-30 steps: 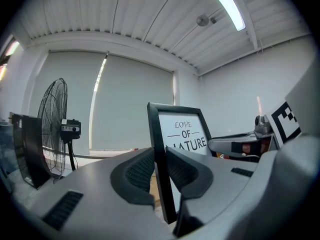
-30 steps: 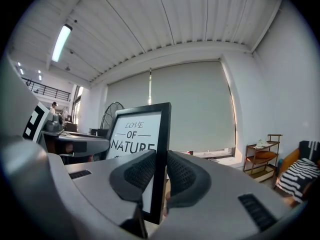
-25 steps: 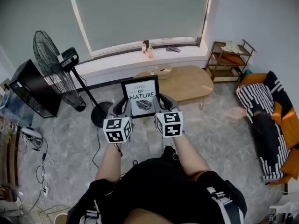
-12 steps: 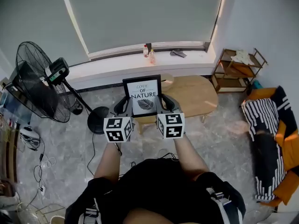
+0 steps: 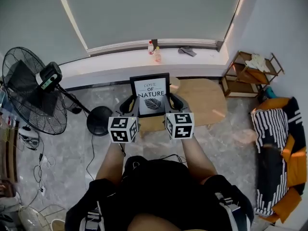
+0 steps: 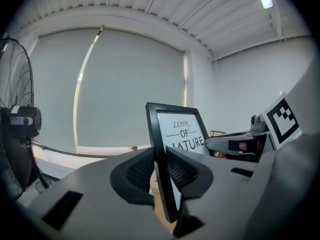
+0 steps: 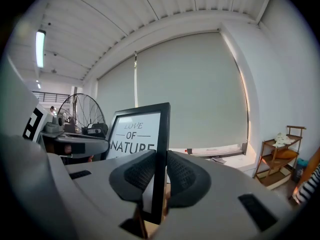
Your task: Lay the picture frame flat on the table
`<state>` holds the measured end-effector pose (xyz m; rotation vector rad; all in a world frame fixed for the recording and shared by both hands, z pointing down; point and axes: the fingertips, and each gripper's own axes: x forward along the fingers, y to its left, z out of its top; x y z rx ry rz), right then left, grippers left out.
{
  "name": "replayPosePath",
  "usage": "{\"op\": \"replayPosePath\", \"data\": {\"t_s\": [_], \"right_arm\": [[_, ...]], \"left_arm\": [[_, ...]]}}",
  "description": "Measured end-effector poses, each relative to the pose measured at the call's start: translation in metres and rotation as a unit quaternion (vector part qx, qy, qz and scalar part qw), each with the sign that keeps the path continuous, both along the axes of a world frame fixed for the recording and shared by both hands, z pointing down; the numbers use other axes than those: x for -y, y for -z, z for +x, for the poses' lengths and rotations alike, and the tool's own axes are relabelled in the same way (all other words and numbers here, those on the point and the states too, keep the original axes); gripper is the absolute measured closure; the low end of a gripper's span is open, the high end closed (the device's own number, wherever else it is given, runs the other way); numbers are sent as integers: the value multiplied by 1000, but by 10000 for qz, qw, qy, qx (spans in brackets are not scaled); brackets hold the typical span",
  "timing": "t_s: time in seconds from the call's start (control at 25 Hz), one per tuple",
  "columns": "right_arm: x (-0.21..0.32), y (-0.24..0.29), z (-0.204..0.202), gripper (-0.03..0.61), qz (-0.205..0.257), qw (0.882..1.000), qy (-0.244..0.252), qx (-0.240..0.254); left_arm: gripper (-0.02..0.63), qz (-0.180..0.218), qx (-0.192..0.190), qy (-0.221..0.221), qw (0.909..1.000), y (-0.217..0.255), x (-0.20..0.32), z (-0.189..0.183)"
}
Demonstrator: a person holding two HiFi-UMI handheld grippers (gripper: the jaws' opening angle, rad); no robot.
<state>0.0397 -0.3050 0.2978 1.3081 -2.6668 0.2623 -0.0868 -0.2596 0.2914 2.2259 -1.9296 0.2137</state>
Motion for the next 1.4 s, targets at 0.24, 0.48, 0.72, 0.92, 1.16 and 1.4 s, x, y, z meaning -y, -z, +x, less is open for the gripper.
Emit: {"op": "replayPosePath", "data": {"t_s": [0.24,0.48,0.72,0.92,1.16,1.4], "right_arm": [[42,-33,-35,491,-373,9990,-198,-108],[74,-70,-62,491,-763,9964,-349,-147],[94,-114,-81,491,-1221,9912,-403,-317],[111,-158,-92,491,-1595,9848,-456,-516],[120,-221,-95,489,-2151,9729,-555,-642],[131,-289,-94,489,-2703,9573,-688,-755]], "left_arm": [[526,-383,-89,-207,9990,-33,46,-36],[526,-742,-165,-440,9961,-66,83,-65],[525,-1113,-249,-617,9916,-109,106,-85],[523,-1556,-493,-663,9844,-158,126,-96],[525,-2081,-569,-807,9731,-219,140,-100],[525,-2613,-621,-990,9582,-284,157,-100]]}}
